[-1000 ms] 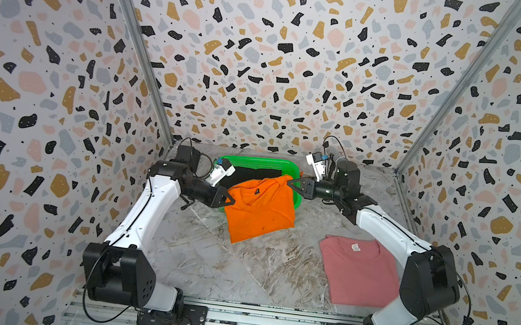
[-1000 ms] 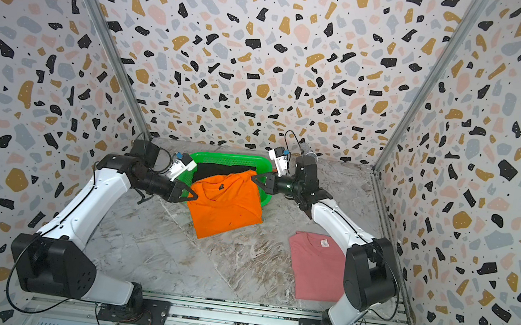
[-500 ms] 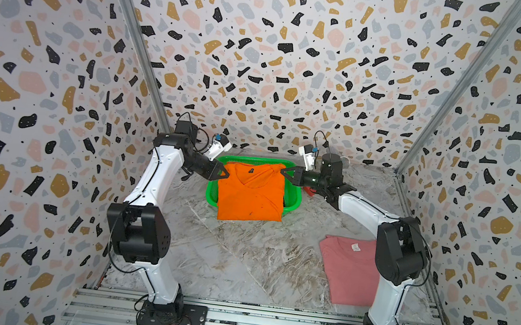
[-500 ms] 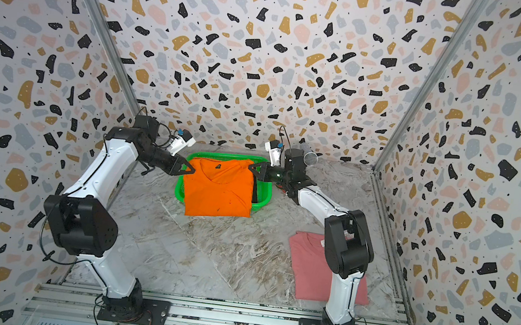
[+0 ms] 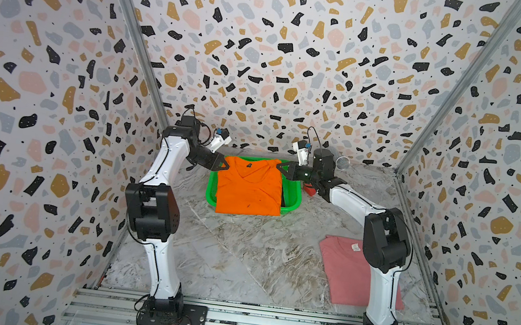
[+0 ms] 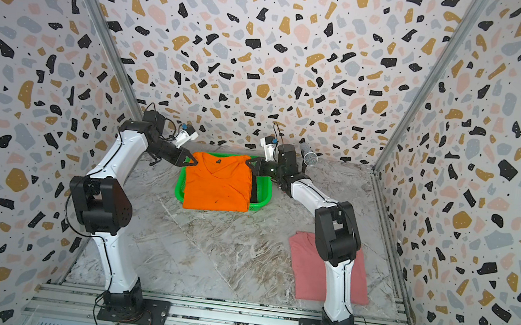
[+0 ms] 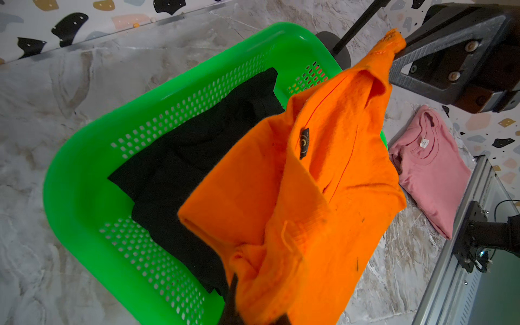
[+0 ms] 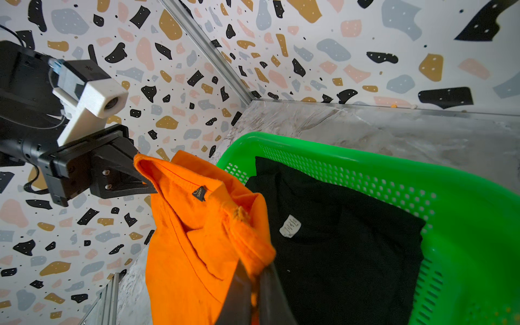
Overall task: Put the folded t-shirts into the basket
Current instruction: Place the T-shirt in the bin.
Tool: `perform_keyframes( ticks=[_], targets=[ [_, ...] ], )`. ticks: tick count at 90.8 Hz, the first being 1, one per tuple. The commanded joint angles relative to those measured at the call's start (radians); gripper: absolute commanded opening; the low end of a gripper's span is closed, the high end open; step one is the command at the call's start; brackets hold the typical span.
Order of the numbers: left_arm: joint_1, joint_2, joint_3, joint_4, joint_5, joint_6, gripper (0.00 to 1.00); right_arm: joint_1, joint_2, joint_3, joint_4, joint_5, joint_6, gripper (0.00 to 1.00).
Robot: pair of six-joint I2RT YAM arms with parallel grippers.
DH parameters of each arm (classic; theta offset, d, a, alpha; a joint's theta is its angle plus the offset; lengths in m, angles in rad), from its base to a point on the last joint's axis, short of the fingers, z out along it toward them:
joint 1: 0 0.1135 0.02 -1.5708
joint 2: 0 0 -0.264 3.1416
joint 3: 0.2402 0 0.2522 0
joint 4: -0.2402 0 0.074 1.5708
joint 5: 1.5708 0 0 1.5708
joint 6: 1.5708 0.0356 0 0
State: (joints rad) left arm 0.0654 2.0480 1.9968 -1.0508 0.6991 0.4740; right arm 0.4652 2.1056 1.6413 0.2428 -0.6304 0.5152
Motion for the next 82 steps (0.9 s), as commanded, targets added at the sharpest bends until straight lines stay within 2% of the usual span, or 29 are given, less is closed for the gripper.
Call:
perform_keyframes(
  ticks=[1, 42, 82],
  targets=[
    [0.005, 0.041, 0.048, 0.026, 0.017, -0.011, 0.00, 0.002, 0.005, 0.051, -0.017, 0.023, -0.028, 0.00],
    [0.005, 0.131, 0.033, 0.052, 0.020, -0.023, 0.00, 0.001, 0.041, 0.050, -0.041, 0.034, -0.028, 0.00],
    [0.003, 0.211, 0.036, 0.099, -0.026, -0.049, 0.00, -0.011, 0.107, 0.068, -0.038, 0.060, -0.014, 0.00]
  ],
)
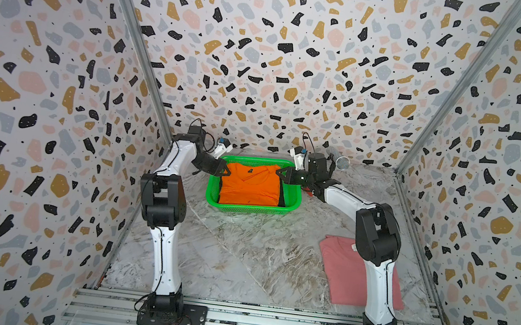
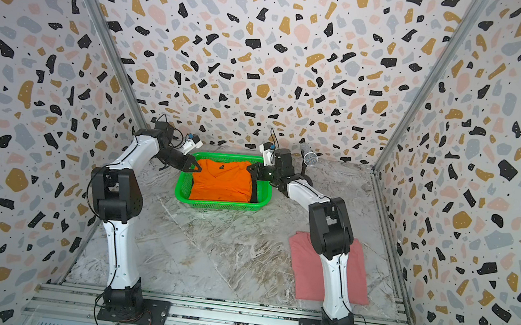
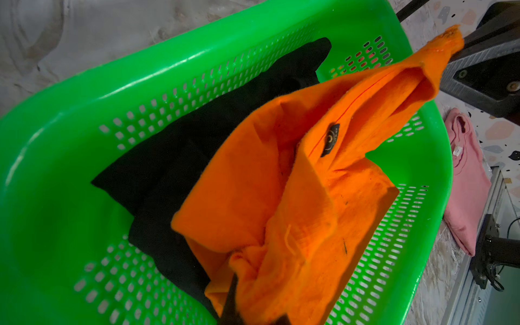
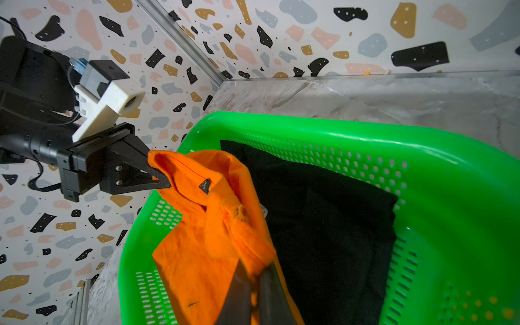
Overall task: Put the folded t-shirts into the basket
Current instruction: Place the T-shirt in the bin.
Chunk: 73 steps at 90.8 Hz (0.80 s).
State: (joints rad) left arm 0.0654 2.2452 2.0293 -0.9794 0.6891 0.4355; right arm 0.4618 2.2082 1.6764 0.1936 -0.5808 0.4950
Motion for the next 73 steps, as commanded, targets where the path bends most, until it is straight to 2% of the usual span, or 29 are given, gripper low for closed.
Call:
perform_keyframes(
  ticks=[1, 8, 10, 13, 17, 20, 25, 34, 49, 62, 73],
  targets=[
    [0.002, 0.016, 0.005, 0.029, -0.019, -0.011, 0.00, -0.008, 0.006, 0.034, 0.011, 0.012, 0.007, 0.00],
    [0.001, 0.031, 0.015, 0.049, -0.041, -0.016, 0.00, -0.008, 0.020, 0.050, 0.006, 0.025, 0.004, 0.00],
    [0.000, 0.034, 0.018, 0.058, -0.048, -0.022, 0.01, -0.008, 0.023, 0.055, 0.005, 0.032, 0.003, 0.03],
    [-0.001, 0.041, 0.021, 0.074, -0.058, -0.032, 0.13, -0.008, 0.030, 0.062, 0.004, 0.047, 0.004, 0.10],
    [-0.001, 0.047, 0.025, 0.099, -0.072, -0.049, 0.36, -0.009, 0.034, 0.075, -0.003, 0.070, 0.001, 0.28],
    [-0.001, 0.051, 0.029, 0.116, -0.082, -0.063, 0.49, -0.009, 0.034, 0.084, -0.007, 0.091, -0.003, 0.38],
    [-0.001, 0.053, 0.038, 0.135, -0.091, -0.081, 0.59, -0.012, 0.027, 0.094, -0.012, 0.126, -0.005, 0.46],
    [-0.001, 0.027, 0.045, 0.165, -0.101, -0.100, 0.76, -0.013, -0.013, 0.098, -0.022, 0.169, -0.013, 0.50],
    [-0.001, -0.057, 0.021, 0.222, -0.144, -0.115, 0.92, -0.014, -0.116, 0.089, -0.091, 0.216, -0.074, 0.51],
    [-0.001, -0.160, -0.021, 0.231, -0.177, -0.118, 0.92, -0.014, -0.271, 0.011, -0.163, 0.257, -0.121, 0.51],
    [-0.002, -0.290, -0.127, 0.256, -0.199, -0.127, 0.92, -0.014, -0.438, -0.084, -0.310, 0.365, -0.167, 0.53]
  ],
)
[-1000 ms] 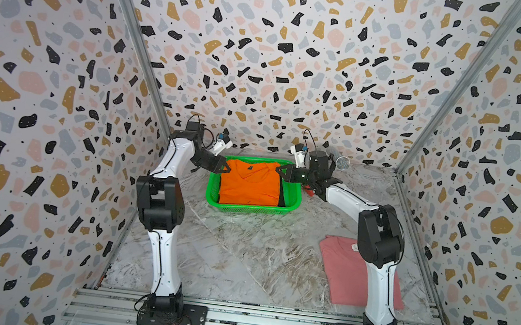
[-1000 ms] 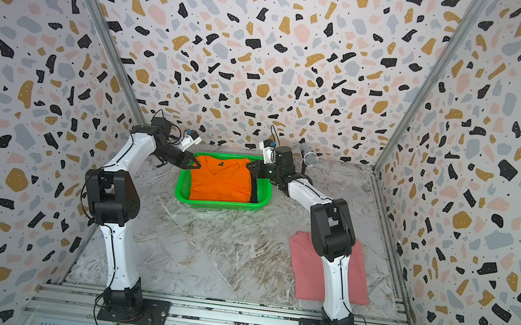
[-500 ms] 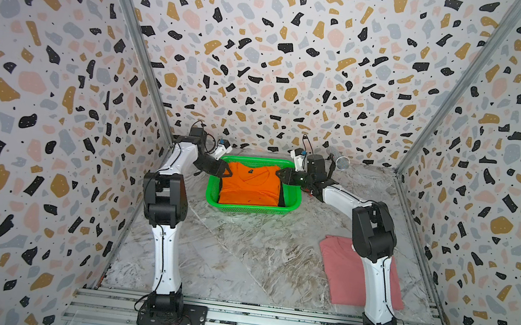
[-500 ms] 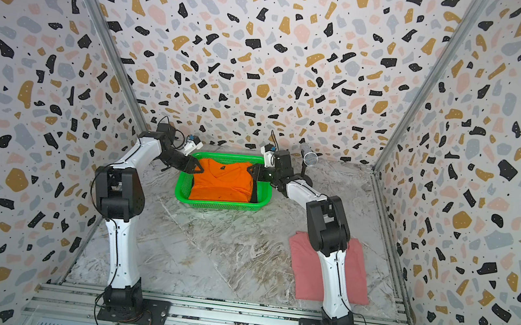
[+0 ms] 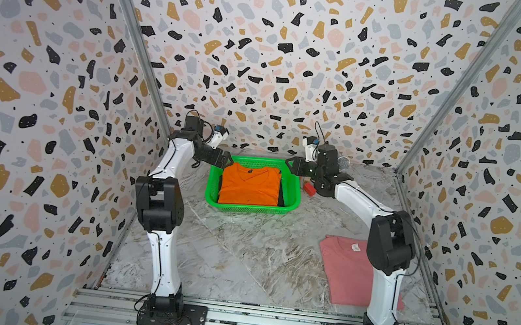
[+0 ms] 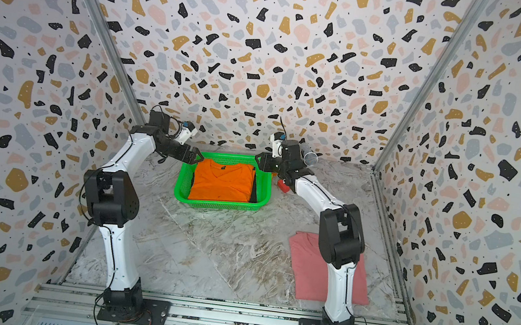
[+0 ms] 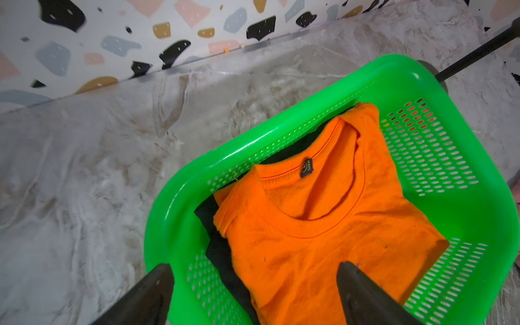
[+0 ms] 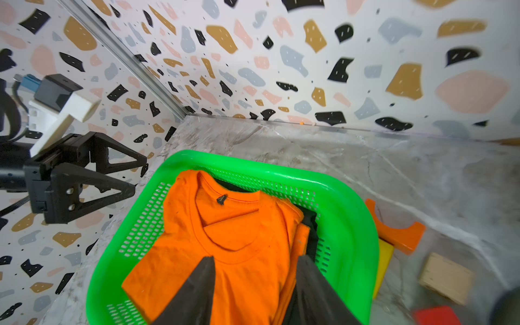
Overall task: Put the folded t-shirts into the basket
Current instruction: Place the T-shirt in the bin, then pick up the T-shirt from the center of the board.
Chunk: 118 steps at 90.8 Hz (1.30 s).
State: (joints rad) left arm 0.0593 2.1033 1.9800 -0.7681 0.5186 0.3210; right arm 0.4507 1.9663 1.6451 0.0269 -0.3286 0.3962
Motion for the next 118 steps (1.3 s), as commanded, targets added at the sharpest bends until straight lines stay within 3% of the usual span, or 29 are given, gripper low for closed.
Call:
perform_keyframes(
  ticks=[1, 16, 27, 42, 54, 65, 74, 88, 105, 118],
  targets=[
    [0.003, -0.162, -0.090, 0.048, -0.030, -0.013, 0.93, -0.003, -0.208, -0.060, -0.166, 0.122, -0.070, 0.53],
    [-0.048, -0.339, -0.266, 0.026, -0.040, 0.040, 0.94, -0.004, -0.432, -0.169, -0.498, 0.397, -0.086, 0.59],
    [-0.145, -0.432, -0.375, -0.028, -0.046, 0.078, 0.95, -0.019, -0.587, -0.317, -0.681, 0.529, 0.108, 0.59],
    [-0.311, -0.561, -0.541, 0.021, 0.015, 0.035, 0.95, -0.043, -0.738, -0.622, -0.738, 0.465, 0.265, 0.56],
    [-0.456, -0.562, -0.579, -0.026, 0.088, -0.020, 0.94, -0.069, -0.817, -0.805, -0.741, 0.406, 0.368, 0.39],
    [-0.610, -0.541, -0.657, 0.056, 0.152, -0.131, 0.93, -0.081, -0.789, -0.874, -0.715, 0.276, 0.381, 0.34],
    [-0.706, -0.487, -0.679, 0.121, 0.090, -0.188, 0.93, -0.090, -0.721, -0.919, -0.664, 0.185, 0.380, 0.33],
    [-0.750, -0.422, -0.733, 0.284, 0.064, -0.349, 0.93, -0.092, -0.658, -0.991, -0.542, 0.114, 0.452, 0.29],
    [-0.763, -0.351, -0.728, 0.294, 0.043, -0.375, 0.94, -0.092, -0.509, -1.088, -0.209, -0.147, 0.601, 0.23],
    [-0.763, -0.348, -0.746, 0.319, 0.033, -0.378, 0.94, -0.069, -0.465, -1.142, 0.125, -0.206, 0.772, 0.23]
  ],
)
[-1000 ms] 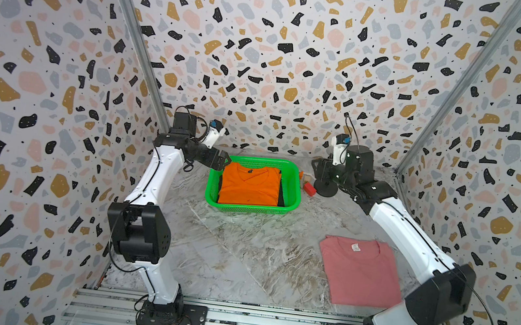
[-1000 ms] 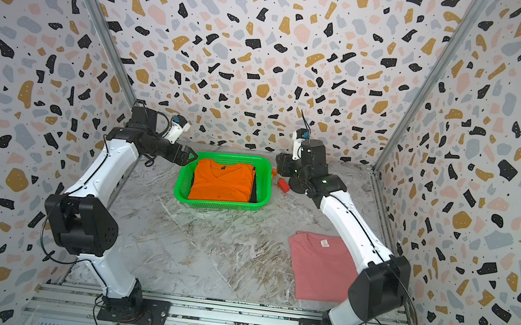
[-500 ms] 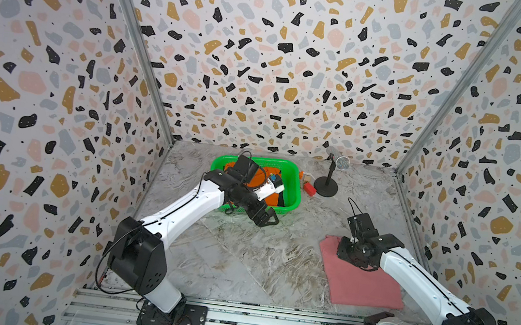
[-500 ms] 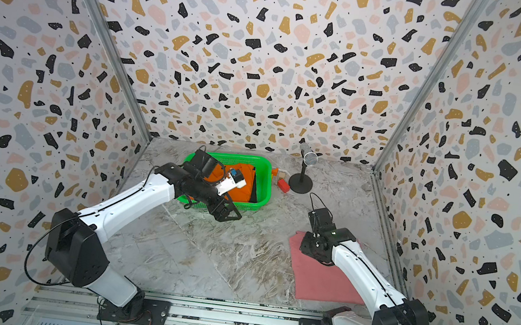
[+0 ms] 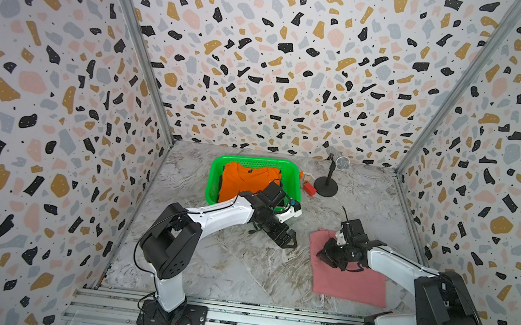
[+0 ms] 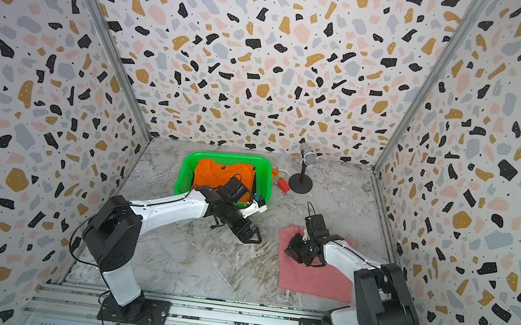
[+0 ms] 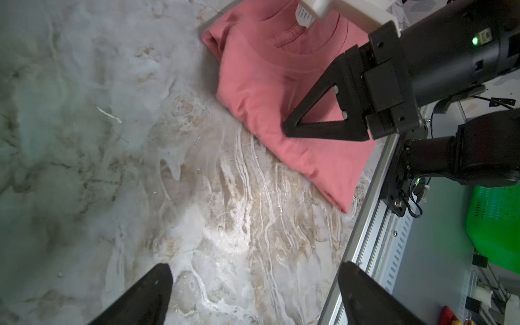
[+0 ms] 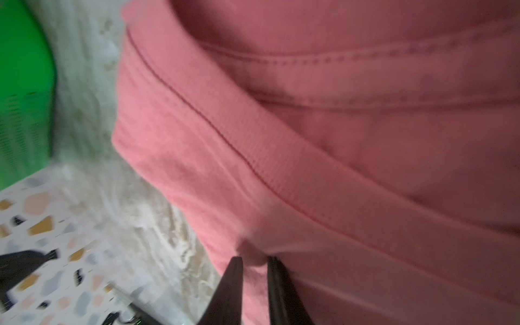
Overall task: Put the folded t-shirts into the basket
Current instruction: Pick up the T-shirt from the center of the board.
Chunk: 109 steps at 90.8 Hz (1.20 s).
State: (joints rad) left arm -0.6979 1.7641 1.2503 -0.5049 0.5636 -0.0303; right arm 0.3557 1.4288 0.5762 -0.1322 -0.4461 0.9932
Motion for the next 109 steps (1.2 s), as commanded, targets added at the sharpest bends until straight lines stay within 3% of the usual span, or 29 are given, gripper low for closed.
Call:
perform_keyframes(
  ticks=[1, 18, 24, 31, 43, 53, 75, 88, 109],
  targets=[
    [-0.006, -0.007, -0.016, 0.057, -0.015, -0.026, 0.94, 0.030, 0.077, -0.072, 0.300, -0.091, 0.185, 0.24],
    [-0.006, 0.013, -0.018, 0.051, -0.079, -0.019, 0.94, 0.072, 0.110, -0.026, 0.486, -0.128, 0.338, 0.33],
    [-0.006, 0.026, -0.016, 0.055, -0.083, -0.019, 0.94, 0.055, 0.059, -0.023, 0.452, -0.133, 0.318, 0.36],
    [-0.006, 0.057, 0.008, 0.036, -0.092, -0.011, 0.94, 0.003, -0.042, 0.013, 0.226, -0.113, 0.173, 0.41],
    [-0.010, 0.106, 0.073, -0.011, -0.096, 0.008, 0.93, -0.129, -0.190, 0.143, -0.274, -0.001, -0.205, 0.48],
    [-0.028, 0.135, 0.108, -0.027, -0.109, 0.030, 0.93, -0.268, -0.265, 0.190, -0.445, 0.092, -0.399, 0.52],
    [-0.070, 0.212, 0.177, 0.046, -0.178, 0.009, 0.94, -0.614, -0.188, 0.168, -0.454, 0.147, -0.467, 0.60],
    [-0.076, 0.289, 0.231, 0.094, -0.255, -0.055, 0.94, -0.704, -0.109, 0.166, -0.379, 0.083, -0.499, 0.62],
    [-0.087, 0.362, 0.265, 0.178, -0.314, -0.082, 0.91, -0.744, 0.015, 0.136, -0.268, -0.017, -0.533, 0.61]
  ],
)
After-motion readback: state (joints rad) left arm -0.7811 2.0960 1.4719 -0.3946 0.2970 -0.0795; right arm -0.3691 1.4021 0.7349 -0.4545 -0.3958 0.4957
